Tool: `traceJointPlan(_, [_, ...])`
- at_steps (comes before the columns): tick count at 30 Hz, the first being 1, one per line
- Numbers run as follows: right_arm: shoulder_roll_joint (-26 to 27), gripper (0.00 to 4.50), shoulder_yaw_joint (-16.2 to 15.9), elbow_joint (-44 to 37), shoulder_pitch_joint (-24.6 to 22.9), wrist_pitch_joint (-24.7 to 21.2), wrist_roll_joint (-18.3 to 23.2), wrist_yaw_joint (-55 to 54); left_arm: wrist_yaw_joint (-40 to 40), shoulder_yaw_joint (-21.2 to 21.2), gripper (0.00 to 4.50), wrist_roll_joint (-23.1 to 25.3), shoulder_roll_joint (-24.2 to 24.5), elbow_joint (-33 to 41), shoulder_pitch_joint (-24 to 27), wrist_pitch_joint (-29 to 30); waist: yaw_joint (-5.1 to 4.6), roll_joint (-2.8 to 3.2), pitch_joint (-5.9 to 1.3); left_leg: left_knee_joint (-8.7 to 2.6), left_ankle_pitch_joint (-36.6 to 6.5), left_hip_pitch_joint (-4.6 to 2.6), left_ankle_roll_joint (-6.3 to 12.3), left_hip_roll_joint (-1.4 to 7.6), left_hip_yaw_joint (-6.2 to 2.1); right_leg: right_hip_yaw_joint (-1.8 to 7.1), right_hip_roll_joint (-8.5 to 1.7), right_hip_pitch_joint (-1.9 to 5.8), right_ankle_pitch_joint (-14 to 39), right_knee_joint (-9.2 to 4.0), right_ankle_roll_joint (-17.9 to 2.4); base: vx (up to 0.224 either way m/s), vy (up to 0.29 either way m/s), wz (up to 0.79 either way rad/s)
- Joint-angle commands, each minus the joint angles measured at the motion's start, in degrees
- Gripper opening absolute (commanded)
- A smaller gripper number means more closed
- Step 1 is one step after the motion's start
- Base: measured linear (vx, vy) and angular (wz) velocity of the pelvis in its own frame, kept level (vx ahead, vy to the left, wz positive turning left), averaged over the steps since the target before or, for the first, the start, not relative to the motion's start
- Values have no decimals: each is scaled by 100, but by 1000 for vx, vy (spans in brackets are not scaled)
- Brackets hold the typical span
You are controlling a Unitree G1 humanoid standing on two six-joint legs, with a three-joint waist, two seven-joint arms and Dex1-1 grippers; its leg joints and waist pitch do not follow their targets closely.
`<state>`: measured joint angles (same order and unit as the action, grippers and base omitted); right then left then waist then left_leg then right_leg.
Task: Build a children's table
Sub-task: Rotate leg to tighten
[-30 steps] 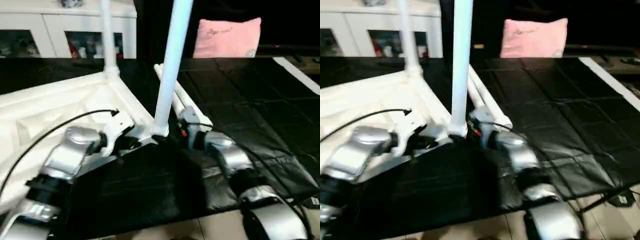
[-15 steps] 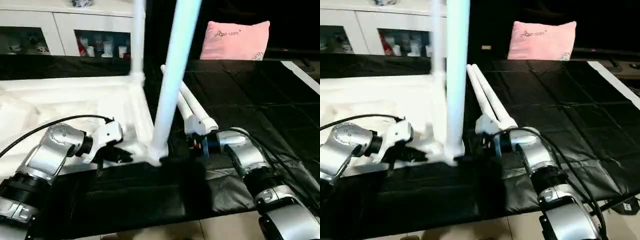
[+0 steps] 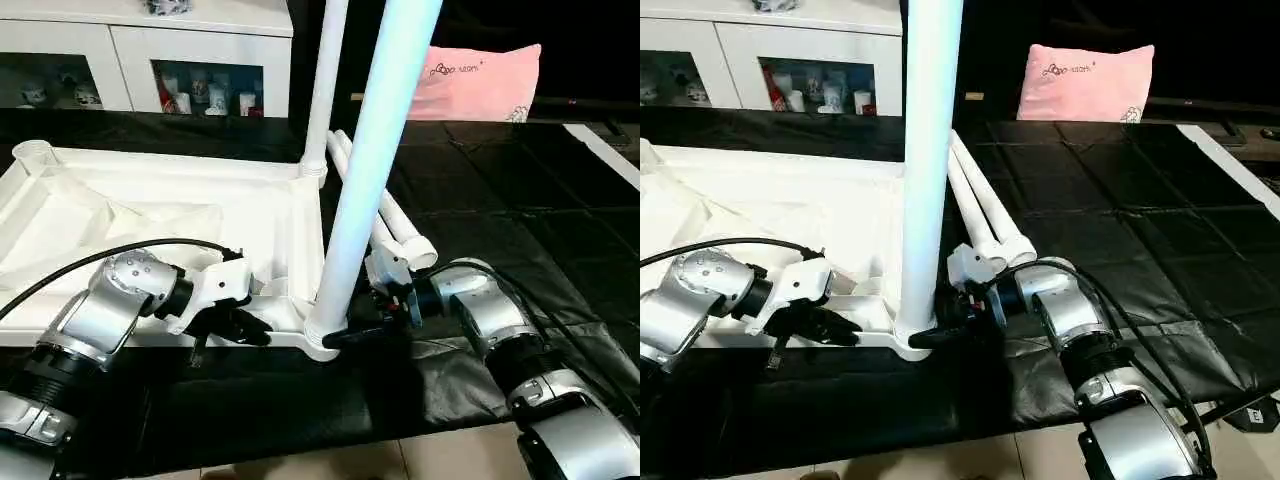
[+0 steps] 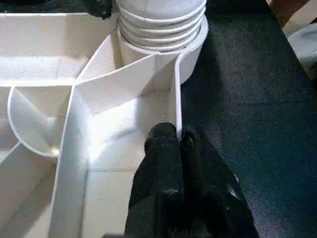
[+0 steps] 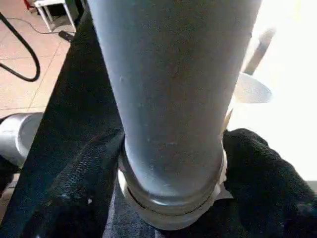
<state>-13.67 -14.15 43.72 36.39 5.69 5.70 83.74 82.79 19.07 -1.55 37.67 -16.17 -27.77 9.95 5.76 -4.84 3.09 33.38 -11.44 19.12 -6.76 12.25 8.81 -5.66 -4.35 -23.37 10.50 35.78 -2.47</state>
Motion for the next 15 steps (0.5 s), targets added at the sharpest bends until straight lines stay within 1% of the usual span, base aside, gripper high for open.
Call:
traceJointPlan(1, [-69,301,-20,-12,54,35,74,132,272,215,0,-29,-25,134,-166,-144,-22,121,-353,-391,-808,46,173,135,55,355,-385,358,1143,-385,-1096,0,0,0])
traceJointPlan(4, [-84,277,-33,-103,-31,4,82,196,268,214,0,-31,-40,149,-153,-134,-20,126,-357,-386,-762,47,179,134,59,355,-383,359,1047,-375,-1124,0,0,0])
traceJointPlan(7, [-78,270,-41,-133,-85,-40,82,207,231,201,0,-42,-60,135,-138,-112,-13,126,-357,-386,-783,46,175,134,59,354,-385,361,1089,-379,-1115,0,0,0])
traceJointPlan(10, [-33,267,9,-183,-158,-195,135,107,95,129,0,-62,-111,77,-116,-21,-8,127,-350,-388,-835,41,163,135,59,355,-382,355,1189,-394,-1083,0,0,0])
traceJointPlan(11, [0,266,43,-202,-174,-303,164,25,16,87,0,-73,-140,57,-115,53,-12,128,-352,-391,-827,42,154,138,57,355,-379,356,1178,-387,-1085,0,0,0])
traceJointPlan(12, [63,266,100,-207,-188,-464,185,-166,-152,10,0,-85,-213,39,-123,183,-13,104,-350,-388,-846,50,148,135,57,352,-381,355,1230,-395,-1069,0,0,0])
traceJointPlan(13, [199,266,189,-167,-199,-753,165,-618,-466,-147,0,-157,-382,58,-126,435,-21,105,-343,-391,-850,47,131,132,60,359,-378,353,1260,-394,-1063,0,0,0])
traceJointPlan(14, [280,266,228,-123,-198,-892,126,-906,-624,-235,0,-222,-482,95,-117,573,-28,109,-335,-393,-871,44,65,129,53,363,-383,346,1359,-398,-1042,0,0,0])
traceJointPlan(15, [342,265,248,-70,-189,-957,67,-1157,-702,-286,0,-280,-544,149,-98,664,-38,98,-330,-399,-954,45,6,122,43,358,-396,347,1612,-422,-959,0,0,0])
